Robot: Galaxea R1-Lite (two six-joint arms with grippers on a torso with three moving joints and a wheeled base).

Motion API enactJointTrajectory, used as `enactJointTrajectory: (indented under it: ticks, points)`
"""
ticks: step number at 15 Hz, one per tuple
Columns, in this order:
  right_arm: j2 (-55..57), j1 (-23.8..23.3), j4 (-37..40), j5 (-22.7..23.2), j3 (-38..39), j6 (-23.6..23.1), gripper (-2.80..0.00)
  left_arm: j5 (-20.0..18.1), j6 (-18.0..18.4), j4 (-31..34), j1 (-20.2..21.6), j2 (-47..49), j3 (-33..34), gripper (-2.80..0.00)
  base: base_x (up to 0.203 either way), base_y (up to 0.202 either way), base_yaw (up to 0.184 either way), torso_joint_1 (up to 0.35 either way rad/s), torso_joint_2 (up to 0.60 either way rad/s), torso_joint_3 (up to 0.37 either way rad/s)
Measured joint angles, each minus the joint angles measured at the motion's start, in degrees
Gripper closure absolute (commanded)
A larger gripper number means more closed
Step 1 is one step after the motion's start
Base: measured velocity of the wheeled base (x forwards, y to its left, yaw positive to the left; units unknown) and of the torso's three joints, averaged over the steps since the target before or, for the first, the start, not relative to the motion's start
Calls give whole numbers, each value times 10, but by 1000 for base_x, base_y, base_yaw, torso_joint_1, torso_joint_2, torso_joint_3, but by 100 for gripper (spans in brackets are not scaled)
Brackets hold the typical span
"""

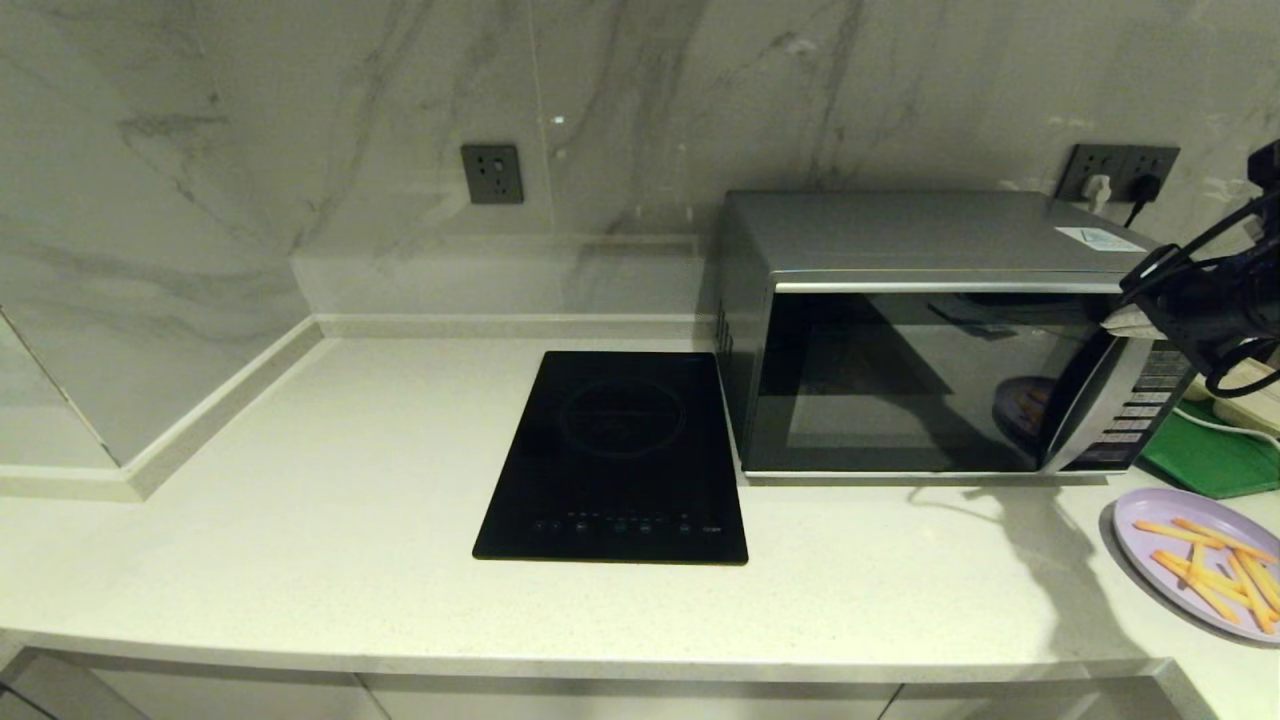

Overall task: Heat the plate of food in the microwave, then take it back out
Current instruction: Close the microwave oven

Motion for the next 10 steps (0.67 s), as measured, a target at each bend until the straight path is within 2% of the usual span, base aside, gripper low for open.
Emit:
enactJointTrajectory:
  ticks: [6,8,10]
  points:
    - [-5,0,-6,3,7,-3,0,0,0,0,0,0,0,0,0,0,0,0,0,0]
    - [-30,0,12,20,19,-11,0,0,0,0,0,0,0,0,0,0,0,0,0,0]
    - [-65,0,63,57,29,-40,0,0,0,0,0,0,0,0,0,0,0,0,0,0]
